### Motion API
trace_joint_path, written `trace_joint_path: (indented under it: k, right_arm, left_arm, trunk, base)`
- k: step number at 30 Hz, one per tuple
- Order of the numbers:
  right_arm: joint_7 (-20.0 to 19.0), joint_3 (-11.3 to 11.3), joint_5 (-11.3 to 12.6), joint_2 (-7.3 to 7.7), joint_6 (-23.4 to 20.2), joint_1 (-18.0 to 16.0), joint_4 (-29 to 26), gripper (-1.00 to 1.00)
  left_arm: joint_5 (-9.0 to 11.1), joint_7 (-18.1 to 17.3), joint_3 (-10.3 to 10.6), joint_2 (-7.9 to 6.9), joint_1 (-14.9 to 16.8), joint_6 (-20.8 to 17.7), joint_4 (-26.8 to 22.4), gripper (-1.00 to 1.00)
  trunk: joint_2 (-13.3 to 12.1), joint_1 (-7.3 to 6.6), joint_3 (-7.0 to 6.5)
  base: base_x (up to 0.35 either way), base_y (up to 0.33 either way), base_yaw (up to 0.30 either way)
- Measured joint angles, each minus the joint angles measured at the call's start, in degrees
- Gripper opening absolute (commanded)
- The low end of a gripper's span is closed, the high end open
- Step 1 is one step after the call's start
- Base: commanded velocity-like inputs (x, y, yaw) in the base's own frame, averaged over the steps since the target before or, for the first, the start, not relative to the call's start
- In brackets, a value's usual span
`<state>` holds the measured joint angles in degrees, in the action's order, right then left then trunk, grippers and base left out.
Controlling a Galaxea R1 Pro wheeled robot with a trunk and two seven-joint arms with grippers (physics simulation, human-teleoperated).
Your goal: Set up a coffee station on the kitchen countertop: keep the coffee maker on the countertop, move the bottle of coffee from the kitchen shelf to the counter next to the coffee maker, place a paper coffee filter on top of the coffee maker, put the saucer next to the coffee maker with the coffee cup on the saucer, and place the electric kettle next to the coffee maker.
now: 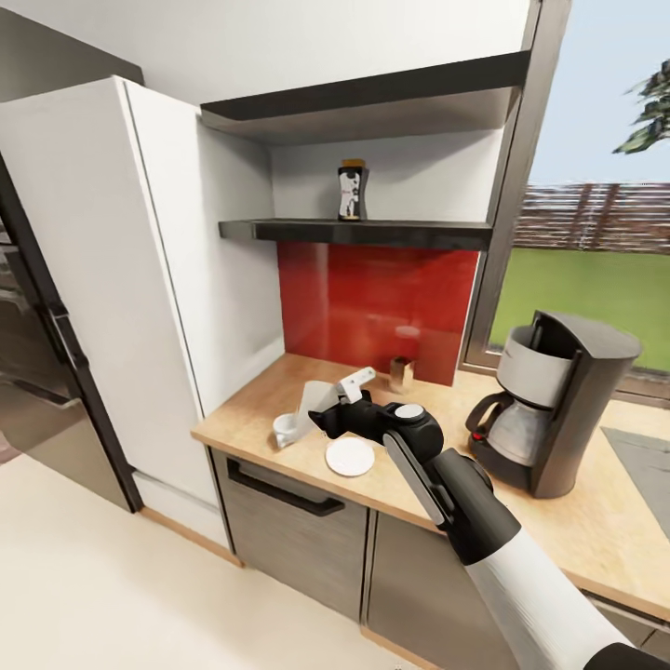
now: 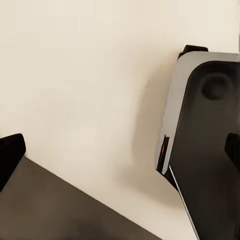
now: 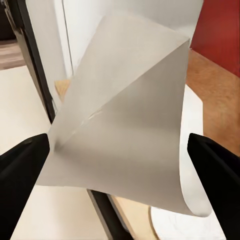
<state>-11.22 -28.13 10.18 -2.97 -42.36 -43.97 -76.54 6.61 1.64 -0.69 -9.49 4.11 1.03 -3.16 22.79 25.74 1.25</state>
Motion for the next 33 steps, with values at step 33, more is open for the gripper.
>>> trace_joint_path:
  k: [33]
  right_arm:
    - [0.0,0.0,-0.1,0.0,0.0,0.0,0.1,-1.0]
  left_arm:
    - [0.0,0.0,0.1,0.0,0.0,0.0,0.1,1.0]
  trunk:
    - [0.1,0.01,-0.7]
  base:
    - [0.0,0.083,-0.282]
